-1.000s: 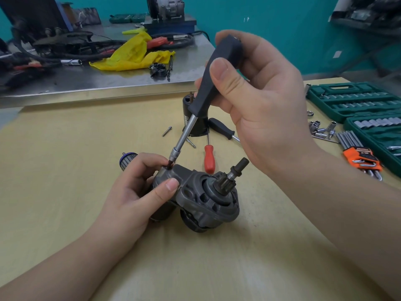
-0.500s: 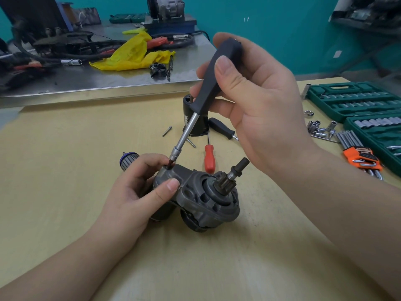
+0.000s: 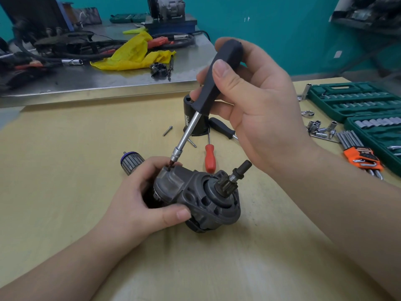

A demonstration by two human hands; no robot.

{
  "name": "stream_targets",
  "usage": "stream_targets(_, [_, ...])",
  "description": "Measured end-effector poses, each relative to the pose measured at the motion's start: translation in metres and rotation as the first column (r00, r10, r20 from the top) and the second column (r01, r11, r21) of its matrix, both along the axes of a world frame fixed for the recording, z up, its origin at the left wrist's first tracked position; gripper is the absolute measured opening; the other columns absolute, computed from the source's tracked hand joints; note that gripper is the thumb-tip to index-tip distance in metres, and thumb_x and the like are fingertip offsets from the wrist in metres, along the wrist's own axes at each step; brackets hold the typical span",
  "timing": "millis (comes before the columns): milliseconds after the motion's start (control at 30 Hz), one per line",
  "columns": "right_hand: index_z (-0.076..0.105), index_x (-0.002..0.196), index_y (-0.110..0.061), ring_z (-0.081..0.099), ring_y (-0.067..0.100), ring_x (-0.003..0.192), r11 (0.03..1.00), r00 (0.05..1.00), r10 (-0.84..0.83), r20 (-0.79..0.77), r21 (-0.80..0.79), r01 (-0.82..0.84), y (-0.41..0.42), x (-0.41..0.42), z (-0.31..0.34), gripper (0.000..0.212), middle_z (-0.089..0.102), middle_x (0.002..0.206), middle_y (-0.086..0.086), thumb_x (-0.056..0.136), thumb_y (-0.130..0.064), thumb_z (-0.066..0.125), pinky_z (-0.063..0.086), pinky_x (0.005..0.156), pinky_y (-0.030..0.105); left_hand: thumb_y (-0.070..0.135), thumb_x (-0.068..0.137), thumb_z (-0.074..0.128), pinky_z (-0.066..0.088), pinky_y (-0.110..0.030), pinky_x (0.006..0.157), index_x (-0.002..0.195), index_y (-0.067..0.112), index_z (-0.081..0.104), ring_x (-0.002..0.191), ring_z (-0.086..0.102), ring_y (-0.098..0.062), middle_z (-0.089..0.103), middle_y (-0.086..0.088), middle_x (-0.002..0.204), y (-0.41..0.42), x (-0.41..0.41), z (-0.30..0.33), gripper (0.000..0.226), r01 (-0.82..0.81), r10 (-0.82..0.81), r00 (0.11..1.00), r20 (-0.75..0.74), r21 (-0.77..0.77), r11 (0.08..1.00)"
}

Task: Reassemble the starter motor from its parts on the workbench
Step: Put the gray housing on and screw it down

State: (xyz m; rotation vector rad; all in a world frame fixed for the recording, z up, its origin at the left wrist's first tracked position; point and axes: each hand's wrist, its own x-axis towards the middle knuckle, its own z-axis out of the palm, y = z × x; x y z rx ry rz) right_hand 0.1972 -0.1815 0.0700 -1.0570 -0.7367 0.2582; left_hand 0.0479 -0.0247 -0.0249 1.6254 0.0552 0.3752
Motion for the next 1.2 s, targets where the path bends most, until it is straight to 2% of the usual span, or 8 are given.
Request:
stream_targets(133, [0.059,0.122,-0.007,0.072,0.033,0.092,1.0,1.0,-0.012,0.007,-0.011,0.012,-0.001,0.002,0.001,0.019,0.067,0.102,0.021,0.104,-0.002,0.06,0.064,0.082,0.045,0.061,0.044,0.103,0.058,-0.018,0.087,0.121,0.041,0.072,0.103,0.077,-0.012,0.078,0.001,0.114,0.001,-0.001,-0.001,0.085,-0.007,0.011,0.999,-0.032,0.107,0.994])
stream_targets(233, [0.06,0.12,-0.007,0.073,0.035,0.09,0.999,0.999,-0.025,0.019,-0.029,0.026,-0.001,0.002,0.002,0.018,0.069,0.098,0.017,0.103,-0.001,0.061,0.065,0.082,0.047,0.05,0.045,0.102,0.056,-0.015,0.089,0.117,0.051,0.069,0.104,0.076,-0.011,0.078,0.007,0.114,0.001,0.001,-0.003,0.079,-0.045,0.053,0.998,-0.034,0.211,0.977])
stream_targets(533, [0.062,0.115,-0.006,0.074,0.034,0.092,0.998,1.0,-0.022,0.013,-0.051,0.023,-0.002,0.003,0.001,0.013,0.07,0.097,0.015,0.102,-0.002,0.062,0.065,0.085,0.05,0.05,0.053,0.098,0.055,-0.014,0.087,0.118,0.047,0.066,0.102,0.075,-0.01,0.077,0.007,0.112,0.001,0.002,-0.002,0.072,-0.077,0.087,0.996,-0.02,0.3,0.951])
stream_targets(767, [0.062,0.113,-0.005,0.073,0.038,0.095,0.998,0.999,-0.034,-0.004,-0.052,0.034,-0.001,0.006,-0.002,0.011,0.068,0.099,0.018,0.102,-0.004,0.063,0.065,0.086,0.051,0.068,0.043,0.102,0.055,-0.015,0.09,0.122,0.047,0.066,0.107,0.075,-0.011,0.077,0.007,0.115,0.003,0.002,-0.003,0.089,-0.02,0.032,0.998,-0.046,0.248,0.969])
stream_targets(900, [0.063,0.112,-0.006,0.074,0.036,0.093,0.998,0.999,-0.042,-0.022,-0.053,0.041,-0.001,0.008,-0.003,0.01,0.069,0.097,0.016,0.103,-0.005,0.064,0.065,0.084,0.047,0.074,0.038,0.099,0.051,-0.01,0.091,0.122,0.056,0.061,0.108,0.073,-0.003,0.075,0.015,0.116,0.002,0.003,-0.003,0.094,-0.012,0.029,0.999,-0.046,0.333,0.943])
stream_targets(1033, [0.065,0.111,-0.008,0.074,0.032,0.094,0.998,0.999,-0.047,-0.022,-0.053,0.046,0.0,0.011,-0.005,0.01,0.071,0.095,0.012,0.102,-0.006,0.065,0.065,0.084,0.046,0.078,0.034,0.097,0.051,-0.01,0.089,0.119,0.057,0.059,0.105,0.073,-0.002,0.075,0.018,0.113,0.001,0.003,-0.003,0.096,-0.014,0.037,0.998,-0.058,0.366,0.931])
stream_targets(1200, [0.066,0.108,-0.009,0.076,0.037,0.095,0.993,0.996,-0.088,-0.014,-0.077,0.087,0.0,0.012,-0.006,0.007,0.073,0.095,0.013,0.101,-0.009,0.067,0.065,0.08,0.042,0.084,0.028,0.093,0.051,-0.009,0.083,0.115,0.06,0.059,0.102,0.071,-0.001,0.075,0.02,0.109,0.001,0.003,-0.004,0.097,-0.053,0.085,0.994,-0.062,0.402,0.914])
